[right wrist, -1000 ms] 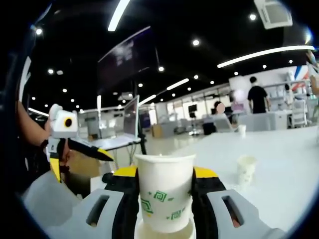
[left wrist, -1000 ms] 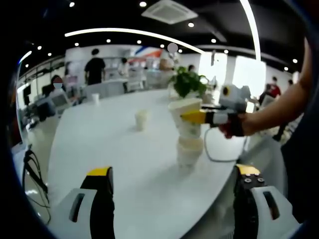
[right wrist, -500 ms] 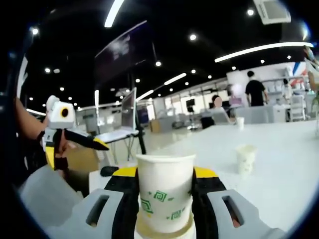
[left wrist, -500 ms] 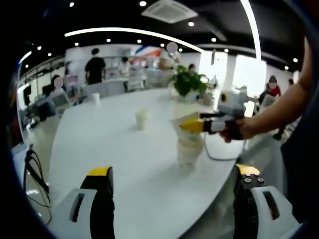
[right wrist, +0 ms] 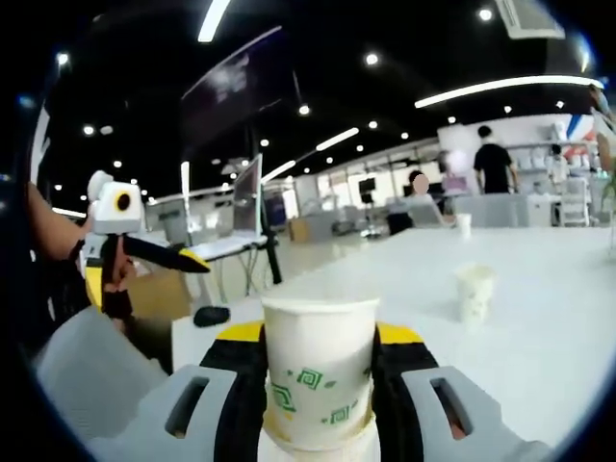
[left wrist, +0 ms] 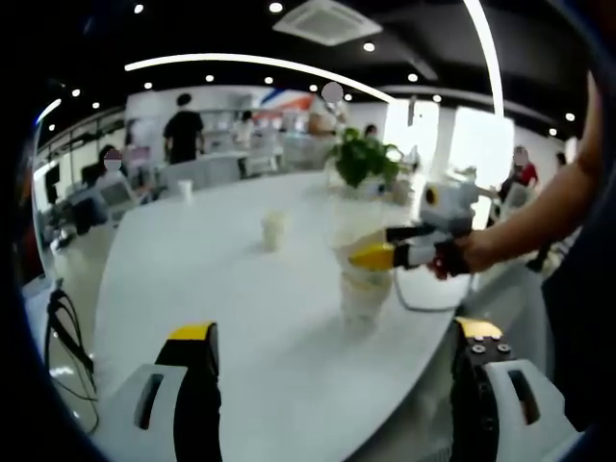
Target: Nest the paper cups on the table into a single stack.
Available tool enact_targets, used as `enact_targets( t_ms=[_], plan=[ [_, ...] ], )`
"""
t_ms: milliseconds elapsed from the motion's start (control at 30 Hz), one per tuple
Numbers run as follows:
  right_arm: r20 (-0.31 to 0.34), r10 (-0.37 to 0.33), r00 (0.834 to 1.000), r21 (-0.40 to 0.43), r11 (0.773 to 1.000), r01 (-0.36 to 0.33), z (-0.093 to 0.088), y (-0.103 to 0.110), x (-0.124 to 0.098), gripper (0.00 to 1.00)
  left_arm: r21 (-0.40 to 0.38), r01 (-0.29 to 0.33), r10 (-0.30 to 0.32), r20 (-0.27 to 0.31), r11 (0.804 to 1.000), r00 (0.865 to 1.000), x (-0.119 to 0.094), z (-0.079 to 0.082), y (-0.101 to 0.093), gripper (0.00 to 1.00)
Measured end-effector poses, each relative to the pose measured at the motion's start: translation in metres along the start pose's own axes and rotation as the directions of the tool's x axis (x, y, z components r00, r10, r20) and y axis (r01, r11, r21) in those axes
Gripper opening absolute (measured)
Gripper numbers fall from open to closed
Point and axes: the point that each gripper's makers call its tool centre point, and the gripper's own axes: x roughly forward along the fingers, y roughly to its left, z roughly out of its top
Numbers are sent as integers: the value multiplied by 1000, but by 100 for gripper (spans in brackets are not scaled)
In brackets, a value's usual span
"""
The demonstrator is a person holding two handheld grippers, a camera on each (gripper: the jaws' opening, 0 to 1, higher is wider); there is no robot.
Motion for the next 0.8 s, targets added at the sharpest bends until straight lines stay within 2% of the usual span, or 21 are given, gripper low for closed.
enact_targets(
  t_ms=[433, 533, 800],
  plan=[
    [-88, -7, 996, -40, 999, 3, -19, 2, -2, 40, -5, 2, -2, 2, 1000, 1000, 1, -1, 0, 98],
    [-122, -18, 992, -94, 996, 7, -25, 0, -4, 41, -5, 2, -2, 0, 1000, 1000, 1, -1, 0, 98],
    [-146, -4, 989, -102, 995, -11, -25, 5, -5, 43, 0, 11, -11, 2, 1000, 1000, 4, 1, -1, 98]
  ],
)
